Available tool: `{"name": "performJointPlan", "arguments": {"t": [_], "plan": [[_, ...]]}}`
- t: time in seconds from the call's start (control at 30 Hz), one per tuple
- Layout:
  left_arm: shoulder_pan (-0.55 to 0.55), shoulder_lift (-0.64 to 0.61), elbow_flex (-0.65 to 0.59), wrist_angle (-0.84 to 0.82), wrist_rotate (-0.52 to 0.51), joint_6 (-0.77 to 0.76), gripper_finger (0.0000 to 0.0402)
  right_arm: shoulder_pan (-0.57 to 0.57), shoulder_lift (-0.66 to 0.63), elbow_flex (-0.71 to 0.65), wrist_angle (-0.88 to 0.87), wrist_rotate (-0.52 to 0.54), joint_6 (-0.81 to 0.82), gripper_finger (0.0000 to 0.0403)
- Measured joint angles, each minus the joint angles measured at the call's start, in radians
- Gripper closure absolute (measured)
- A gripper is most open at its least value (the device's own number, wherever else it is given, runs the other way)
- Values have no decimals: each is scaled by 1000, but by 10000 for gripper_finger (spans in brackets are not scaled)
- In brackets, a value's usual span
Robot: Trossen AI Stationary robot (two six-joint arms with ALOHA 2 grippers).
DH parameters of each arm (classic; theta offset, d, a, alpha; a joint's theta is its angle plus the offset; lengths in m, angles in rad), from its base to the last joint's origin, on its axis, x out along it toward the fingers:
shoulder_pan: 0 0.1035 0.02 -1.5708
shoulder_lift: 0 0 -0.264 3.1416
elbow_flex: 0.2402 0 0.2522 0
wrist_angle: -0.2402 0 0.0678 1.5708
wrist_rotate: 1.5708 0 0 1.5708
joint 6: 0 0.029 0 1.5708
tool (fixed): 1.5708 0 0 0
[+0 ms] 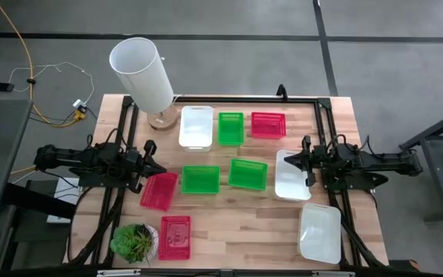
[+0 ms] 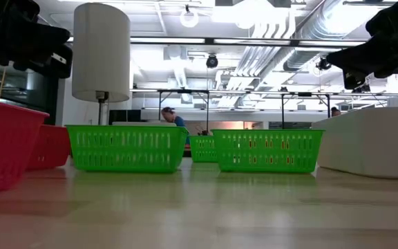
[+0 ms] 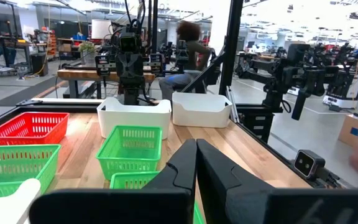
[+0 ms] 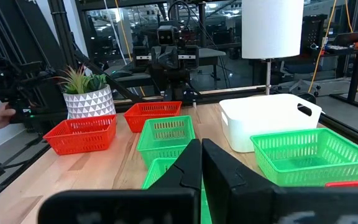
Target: Stack baskets by color
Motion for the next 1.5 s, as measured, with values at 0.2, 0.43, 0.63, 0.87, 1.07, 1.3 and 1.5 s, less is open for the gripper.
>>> {"name": "performJointPlan", "arguments": {"t": [0.2, 0.43, 0.63, 0.87, 1.07, 1.3, 1.5], "plan": [[0, 0, 0, 0, 0, 0, 401, 0, 0, 0, 0, 0, 0, 402], [0, 0, 0, 0, 0, 0, 402, 0, 0, 0, 0, 0, 0, 402], [0, 0, 0, 0, 0, 0, 402, 0, 0, 0, 0, 0, 0, 402], [0, 0, 0, 0, 0, 0, 402, 0, 0, 0, 0, 0, 0, 402], [0, 0, 0, 0, 0, 0, 401, 0, 0, 0, 0, 0, 1, 402], [0, 0, 0, 0, 0, 0, 402, 0, 0, 0, 66, 0, 4, 402], [0, 0, 0, 0, 0, 0, 401, -2, 1, 2, 313, 52, 43, 402]]}}
